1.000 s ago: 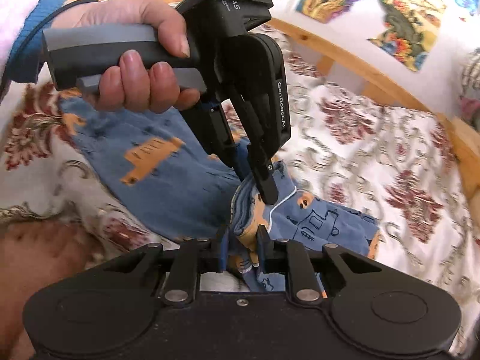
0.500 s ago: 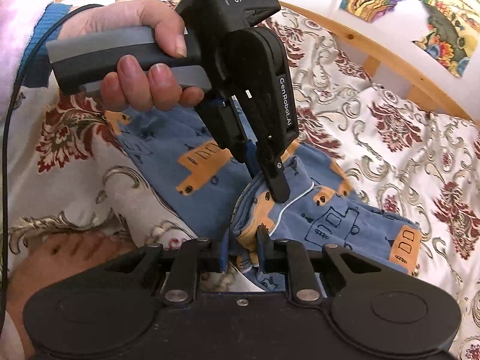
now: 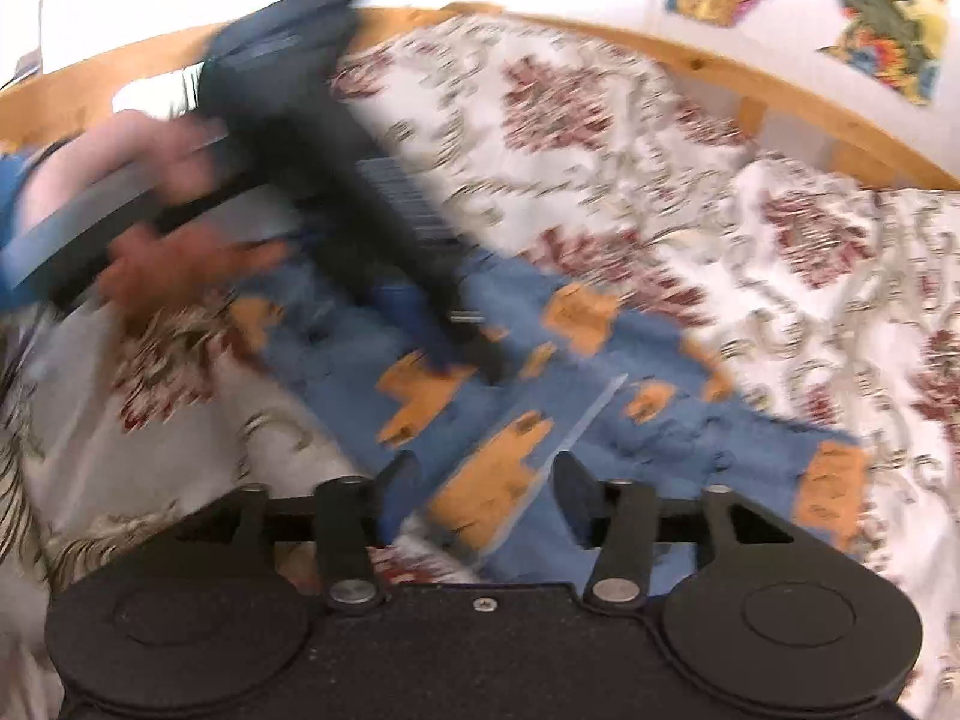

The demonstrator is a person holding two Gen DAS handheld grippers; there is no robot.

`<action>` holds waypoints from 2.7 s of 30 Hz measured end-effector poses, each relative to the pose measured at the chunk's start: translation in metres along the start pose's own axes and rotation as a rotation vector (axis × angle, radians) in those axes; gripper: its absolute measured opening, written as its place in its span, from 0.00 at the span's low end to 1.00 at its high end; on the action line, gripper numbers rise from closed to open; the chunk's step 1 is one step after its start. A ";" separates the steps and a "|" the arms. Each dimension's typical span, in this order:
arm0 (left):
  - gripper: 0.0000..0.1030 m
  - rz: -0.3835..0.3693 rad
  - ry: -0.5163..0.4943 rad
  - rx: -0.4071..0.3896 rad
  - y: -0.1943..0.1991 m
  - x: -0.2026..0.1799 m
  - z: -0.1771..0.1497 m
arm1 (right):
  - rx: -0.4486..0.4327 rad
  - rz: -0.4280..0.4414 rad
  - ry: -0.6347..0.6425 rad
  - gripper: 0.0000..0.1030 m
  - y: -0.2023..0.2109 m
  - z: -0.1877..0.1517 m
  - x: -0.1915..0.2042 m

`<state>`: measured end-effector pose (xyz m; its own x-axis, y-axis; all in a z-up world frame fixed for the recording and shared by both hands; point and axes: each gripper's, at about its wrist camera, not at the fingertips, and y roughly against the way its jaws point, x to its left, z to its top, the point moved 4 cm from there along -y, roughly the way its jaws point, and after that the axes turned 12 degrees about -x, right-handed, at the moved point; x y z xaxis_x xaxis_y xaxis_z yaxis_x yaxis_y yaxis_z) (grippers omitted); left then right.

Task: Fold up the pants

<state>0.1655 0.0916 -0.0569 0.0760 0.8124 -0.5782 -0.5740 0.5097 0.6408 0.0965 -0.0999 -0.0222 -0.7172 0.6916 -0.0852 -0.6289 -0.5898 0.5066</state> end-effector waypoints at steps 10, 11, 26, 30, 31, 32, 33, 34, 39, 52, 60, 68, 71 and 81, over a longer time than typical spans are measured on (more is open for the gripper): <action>0.90 0.245 -0.073 -0.250 0.055 -0.008 -0.056 | 0.033 -0.010 0.099 0.61 -0.080 0.012 -0.054; 0.90 0.285 -0.079 -0.235 0.054 0.000 -0.060 | 0.056 -0.018 0.114 0.64 -0.087 0.008 -0.053; 0.88 0.404 0.098 -0.492 0.127 0.037 -0.082 | 0.002 0.460 0.073 0.81 -0.151 0.112 -0.001; 0.88 0.434 0.227 -0.492 0.123 0.054 -0.070 | 0.158 0.632 0.100 0.81 -0.207 0.133 0.034; 0.88 0.439 0.253 -0.502 0.121 0.058 -0.066 | 0.182 0.657 0.099 0.78 -0.219 0.136 0.042; 0.88 0.445 0.282 -0.518 0.121 0.062 -0.063 | 0.199 0.668 0.090 0.75 -0.230 0.137 0.048; 0.87 0.454 0.305 -0.529 0.120 0.064 -0.060 | 0.213 0.664 0.087 0.68 -0.239 0.138 0.052; 0.87 0.463 0.326 -0.534 0.118 0.068 -0.057 | 0.220 0.658 0.085 0.60 -0.247 0.139 0.056; 0.86 0.497 0.324 -0.508 0.110 0.071 -0.051 | 0.207 0.652 0.016 0.62 -0.264 0.143 0.057; 0.77 0.474 0.474 -0.593 0.120 0.078 -0.045 | 0.072 0.473 0.002 0.71 -0.195 0.152 0.003; 0.52 0.530 0.561 -0.556 0.118 0.084 -0.041 | 0.153 0.318 0.018 0.46 -0.199 0.099 0.007; 0.77 0.458 0.612 -0.583 0.113 0.085 -0.040 | 0.148 0.291 -0.033 0.54 -0.215 0.091 0.009; 0.79 0.456 0.636 -0.612 0.113 0.089 -0.042 | 0.145 0.277 -0.059 0.55 -0.209 0.089 0.002; 0.18 0.496 0.606 -0.679 0.113 0.097 -0.053 | 0.146 0.241 -0.052 0.50 -0.210 0.089 0.012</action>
<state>0.0652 0.2130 -0.0670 -0.6092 0.5132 -0.6045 -0.7821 -0.2628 0.5650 0.2470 0.0691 -0.0532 -0.8219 0.5617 0.0950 -0.3899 -0.6762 0.6251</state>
